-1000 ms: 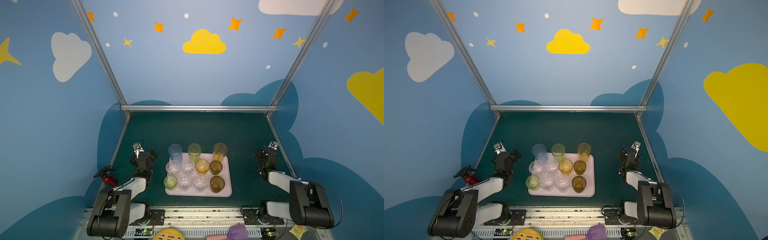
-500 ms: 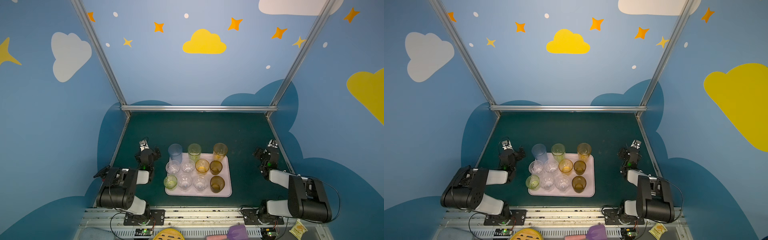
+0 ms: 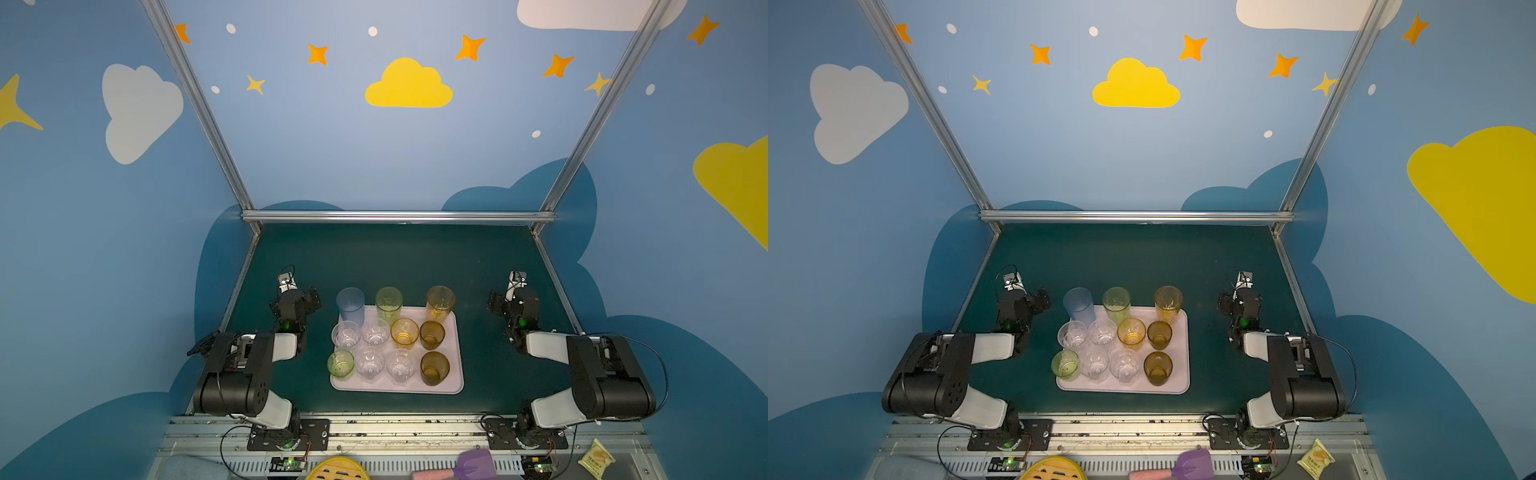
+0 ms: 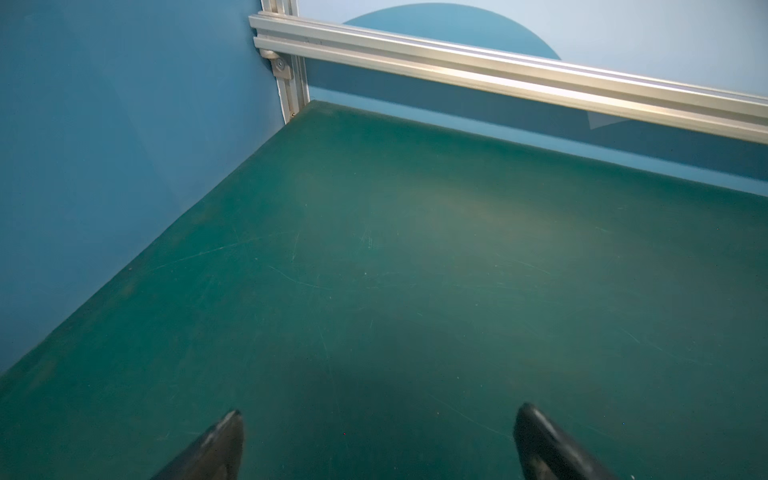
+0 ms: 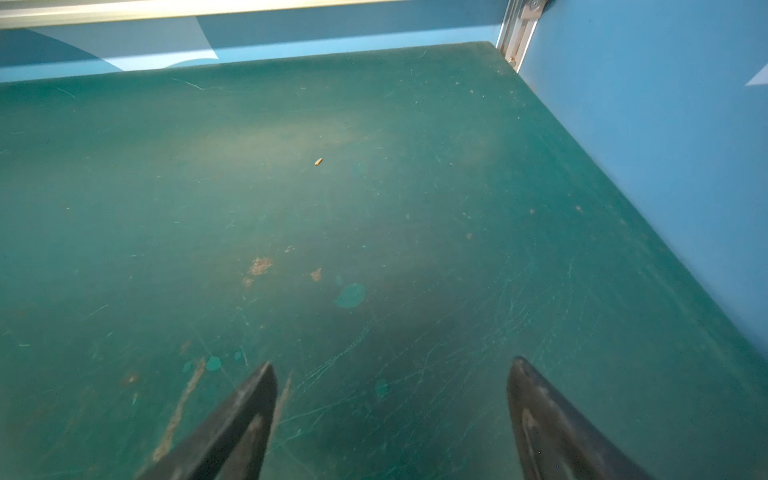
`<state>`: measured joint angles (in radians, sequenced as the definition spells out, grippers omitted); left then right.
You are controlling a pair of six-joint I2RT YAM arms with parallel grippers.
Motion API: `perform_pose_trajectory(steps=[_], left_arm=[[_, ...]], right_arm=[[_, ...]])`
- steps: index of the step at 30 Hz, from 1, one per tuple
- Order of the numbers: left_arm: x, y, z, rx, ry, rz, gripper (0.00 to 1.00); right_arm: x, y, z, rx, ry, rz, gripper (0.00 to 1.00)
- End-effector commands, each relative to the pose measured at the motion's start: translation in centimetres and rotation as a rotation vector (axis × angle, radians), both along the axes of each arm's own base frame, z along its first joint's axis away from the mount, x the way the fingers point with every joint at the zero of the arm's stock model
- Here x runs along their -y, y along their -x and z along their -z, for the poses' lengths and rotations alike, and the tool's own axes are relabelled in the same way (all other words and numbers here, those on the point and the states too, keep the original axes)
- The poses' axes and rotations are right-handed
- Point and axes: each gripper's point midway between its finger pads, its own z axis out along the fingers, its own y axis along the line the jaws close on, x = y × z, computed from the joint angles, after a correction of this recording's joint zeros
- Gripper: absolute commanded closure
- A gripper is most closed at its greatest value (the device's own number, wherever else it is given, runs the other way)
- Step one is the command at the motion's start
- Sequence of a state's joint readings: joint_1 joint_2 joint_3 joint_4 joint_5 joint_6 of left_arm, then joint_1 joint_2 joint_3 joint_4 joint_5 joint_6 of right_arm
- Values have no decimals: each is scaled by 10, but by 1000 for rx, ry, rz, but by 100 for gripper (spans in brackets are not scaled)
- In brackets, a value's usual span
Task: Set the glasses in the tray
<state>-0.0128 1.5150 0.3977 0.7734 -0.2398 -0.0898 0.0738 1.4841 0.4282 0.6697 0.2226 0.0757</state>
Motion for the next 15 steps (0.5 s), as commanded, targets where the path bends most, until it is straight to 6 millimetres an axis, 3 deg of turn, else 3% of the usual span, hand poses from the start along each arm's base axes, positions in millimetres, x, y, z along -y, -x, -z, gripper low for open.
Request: perform_pose_trajectory(steps=[1, 4, 5, 7, 15], left_arm=[[0, -2, 1, -6, 6, 6, 0], [0, -2, 1, -6, 5, 6, 0], [1, -2, 1, -5, 6, 6, 0], [1, -2, 0, -4, 5, 7, 0], [1, -2, 0, -3, 6, 7, 0]], right_arm=[[1, -10, -16, 49, 18, -4, 14], [-13, -6, -10, 93, 10, -99, 14], [-13, -7, -12, 146, 22, -100, 14], [-13, -4, -5, 63, 13, -99, 15], [-11, -5, -6, 83, 1, -95, 14]])
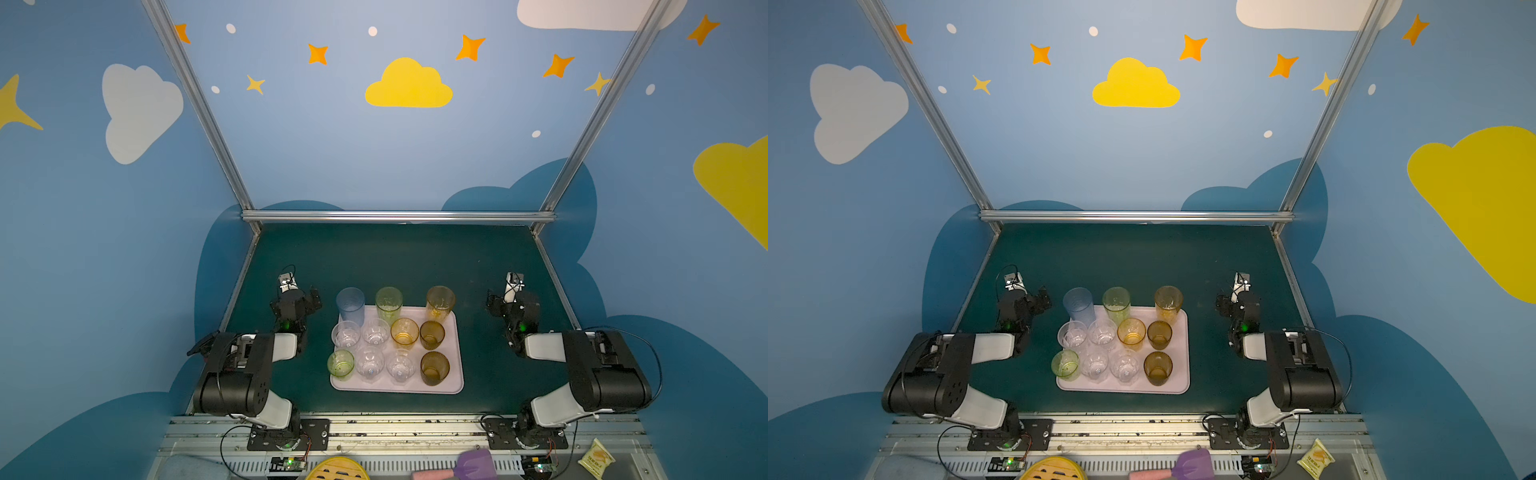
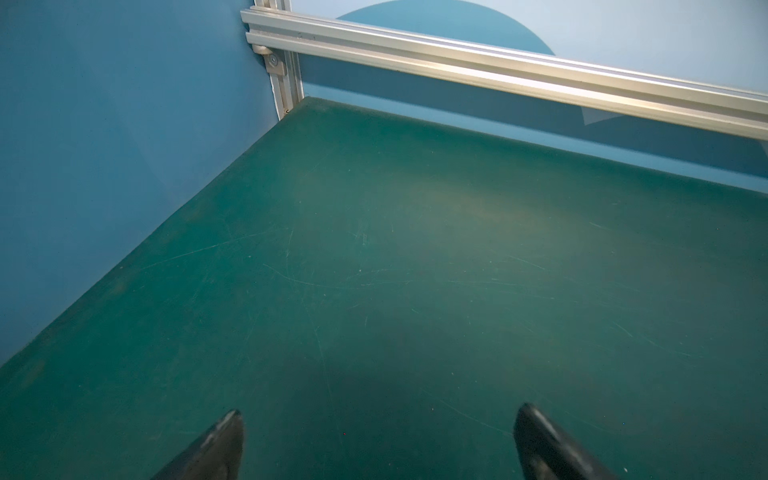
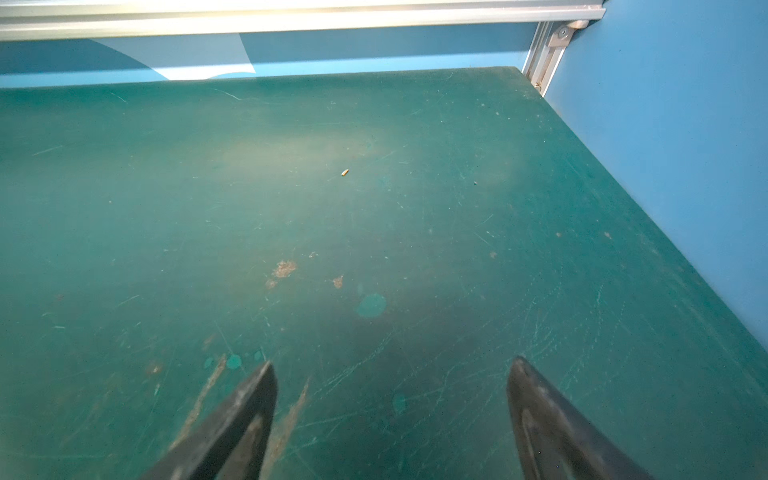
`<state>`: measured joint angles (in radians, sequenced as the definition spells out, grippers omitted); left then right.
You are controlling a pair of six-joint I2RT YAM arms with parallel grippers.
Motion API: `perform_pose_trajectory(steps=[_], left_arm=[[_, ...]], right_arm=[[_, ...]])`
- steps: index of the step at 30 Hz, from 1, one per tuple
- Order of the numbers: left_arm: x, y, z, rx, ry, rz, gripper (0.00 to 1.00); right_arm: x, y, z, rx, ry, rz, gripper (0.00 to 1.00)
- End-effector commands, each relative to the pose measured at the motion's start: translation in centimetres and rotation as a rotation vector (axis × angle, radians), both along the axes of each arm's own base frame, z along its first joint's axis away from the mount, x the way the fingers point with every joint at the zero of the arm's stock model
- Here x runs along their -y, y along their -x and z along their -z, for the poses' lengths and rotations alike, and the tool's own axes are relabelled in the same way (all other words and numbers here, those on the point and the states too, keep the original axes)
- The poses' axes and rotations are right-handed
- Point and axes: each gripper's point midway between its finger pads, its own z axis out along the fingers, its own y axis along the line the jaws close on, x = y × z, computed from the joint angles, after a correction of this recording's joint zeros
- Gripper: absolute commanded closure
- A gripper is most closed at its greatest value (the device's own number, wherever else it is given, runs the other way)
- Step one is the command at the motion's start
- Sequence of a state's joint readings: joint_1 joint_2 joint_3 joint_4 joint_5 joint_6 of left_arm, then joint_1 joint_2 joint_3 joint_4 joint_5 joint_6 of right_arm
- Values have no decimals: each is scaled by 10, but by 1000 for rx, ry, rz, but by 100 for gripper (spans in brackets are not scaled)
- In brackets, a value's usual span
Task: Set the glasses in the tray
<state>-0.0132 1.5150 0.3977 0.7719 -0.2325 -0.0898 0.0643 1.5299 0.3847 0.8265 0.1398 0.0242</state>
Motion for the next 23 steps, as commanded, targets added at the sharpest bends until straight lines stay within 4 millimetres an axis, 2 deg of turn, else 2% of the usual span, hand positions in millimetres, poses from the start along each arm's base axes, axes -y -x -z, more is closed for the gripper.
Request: perform_pose_trajectory(steps=[1, 23], left_arm=[[-1, -2, -1, -2, 2, -1, 0], [0, -2, 0, -6, 1, 3, 0]], right_arm=[[-1, -2, -7, 15, -7, -13, 14], [-1, -3, -6, 22, -10, -10, 14]])
